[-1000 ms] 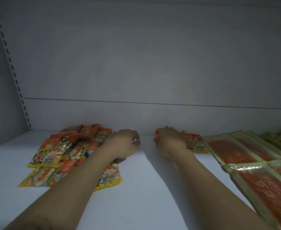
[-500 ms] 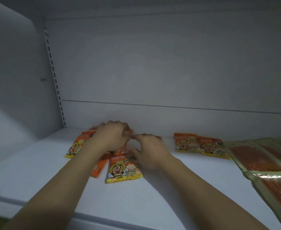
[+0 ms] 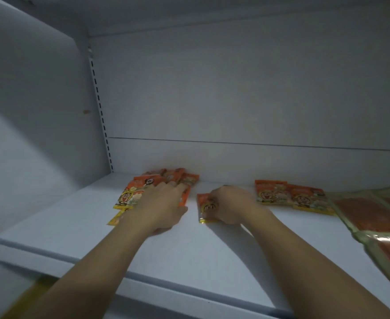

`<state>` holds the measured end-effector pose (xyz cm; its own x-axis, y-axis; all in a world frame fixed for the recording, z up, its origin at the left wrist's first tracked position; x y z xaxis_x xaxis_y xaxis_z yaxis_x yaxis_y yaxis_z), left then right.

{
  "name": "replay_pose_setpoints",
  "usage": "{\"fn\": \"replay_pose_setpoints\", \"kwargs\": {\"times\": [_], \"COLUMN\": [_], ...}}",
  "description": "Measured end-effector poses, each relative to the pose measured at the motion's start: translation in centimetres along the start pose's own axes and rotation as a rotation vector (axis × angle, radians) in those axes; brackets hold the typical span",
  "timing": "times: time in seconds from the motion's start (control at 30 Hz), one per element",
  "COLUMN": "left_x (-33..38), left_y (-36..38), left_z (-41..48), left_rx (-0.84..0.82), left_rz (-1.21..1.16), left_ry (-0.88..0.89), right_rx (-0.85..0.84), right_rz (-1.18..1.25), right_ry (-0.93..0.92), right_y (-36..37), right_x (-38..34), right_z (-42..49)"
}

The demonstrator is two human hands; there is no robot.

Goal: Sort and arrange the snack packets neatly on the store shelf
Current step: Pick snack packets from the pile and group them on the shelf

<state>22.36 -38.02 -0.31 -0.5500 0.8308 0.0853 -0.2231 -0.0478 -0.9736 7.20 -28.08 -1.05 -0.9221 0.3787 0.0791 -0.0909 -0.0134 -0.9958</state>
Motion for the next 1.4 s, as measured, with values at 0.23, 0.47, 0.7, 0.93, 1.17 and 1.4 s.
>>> {"fn": "replay_pose_setpoints", "kwargs": {"times": [0.23, 0.47, 0.7, 0.93, 1.17, 1.4], "left_x": [2.2, 5.3, 5.9, 2.2, 1.8, 2.2], "left_y": [1.9, 1.9, 0.8, 1.0, 0.5, 0.9], "left_z": [3.6, 6.0, 9.0, 8.4, 6.9, 7.0], "left_rx": [-0.047, -0.083, -0.194, -0.124, -0.415, 0.0], "left_rz": [0.093, -0.079, -0.294, -0.353, -0.325, -0.358], "left_ry": [-0.078, 0.083, 0.058, 0.052, 0.024, -0.005], "right_rx": [0.146, 0.243, 0.132, 0.277, 0.253, 0.301], "right_rz": [0.025, 0.092, 0.086, 0.062, 0.265, 0.551], "right_ry": [0.104, 0.215, 0.288, 0.238, 0.146, 0.285], "right_y": [1.2, 2.1, 2.7, 0.6, 0.0, 0.2], "right_x": [3.7, 6.0, 6.4, 6.1, 3.4, 4.0], "right_z": [0.3, 1.3, 2.4, 0.7, -0.4, 0.3]}}
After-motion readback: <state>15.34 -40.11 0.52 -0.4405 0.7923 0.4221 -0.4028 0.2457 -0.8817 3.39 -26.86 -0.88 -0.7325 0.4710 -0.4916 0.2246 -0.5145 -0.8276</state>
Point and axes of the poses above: each hand's wrist, its own z-axis towards the middle knuckle, its own y-axis out of the palm, x = y × z, the point moved 1 cm from there along z, towards the middle knuckle, and after that the axes turned 9 degrees about -z, right-handed, at the moved point
